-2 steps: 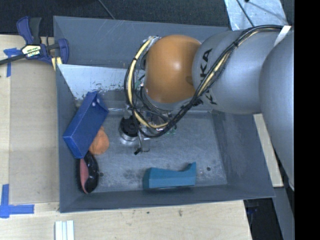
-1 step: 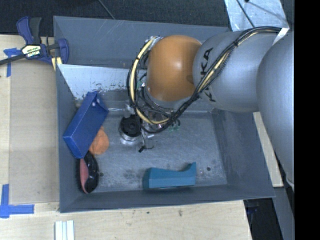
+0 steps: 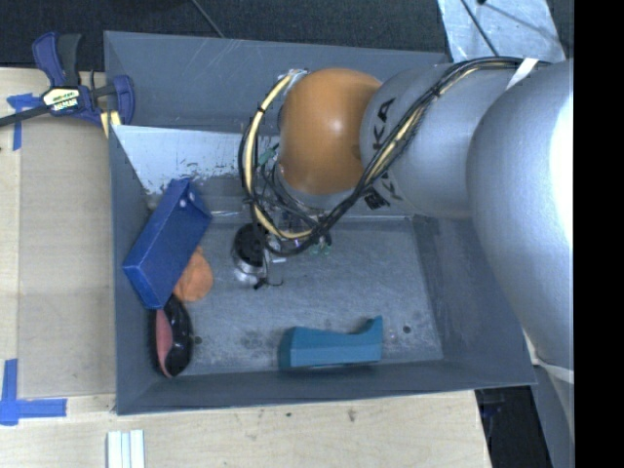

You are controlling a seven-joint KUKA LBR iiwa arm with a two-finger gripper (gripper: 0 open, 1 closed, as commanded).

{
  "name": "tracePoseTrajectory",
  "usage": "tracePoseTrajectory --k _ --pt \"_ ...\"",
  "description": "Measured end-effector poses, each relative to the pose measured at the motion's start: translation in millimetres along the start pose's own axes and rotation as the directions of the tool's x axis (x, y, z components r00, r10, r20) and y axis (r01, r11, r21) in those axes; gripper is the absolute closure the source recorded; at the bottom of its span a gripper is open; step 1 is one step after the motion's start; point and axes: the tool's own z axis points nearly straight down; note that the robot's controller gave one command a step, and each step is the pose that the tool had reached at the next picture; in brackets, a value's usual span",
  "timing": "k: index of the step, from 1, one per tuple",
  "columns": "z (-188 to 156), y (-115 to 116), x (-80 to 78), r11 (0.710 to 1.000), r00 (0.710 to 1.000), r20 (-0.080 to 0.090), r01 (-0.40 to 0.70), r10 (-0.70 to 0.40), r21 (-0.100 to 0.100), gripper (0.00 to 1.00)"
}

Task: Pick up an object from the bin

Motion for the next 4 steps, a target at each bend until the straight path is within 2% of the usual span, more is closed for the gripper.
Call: tracePoseTrajectory --k 1,2,3,4 --pt "19.7 -11.6 -19.9 0.966 0.966 0.002 0.257 -0.257 -0.001 1.00" --pt "19.7 -11.6 -19.9 0.966 0.966 0.002 0.257 -0.257 -0.001 1.00" --pt "39.2 -24.5 18.5 0.966 0.966 0.009 0.258 -0.258 0.000 1.00" --pt "42.9 -14.4 -4.2 0.966 0.965 -0.005 0.260 -0.260 0.000 1.00"
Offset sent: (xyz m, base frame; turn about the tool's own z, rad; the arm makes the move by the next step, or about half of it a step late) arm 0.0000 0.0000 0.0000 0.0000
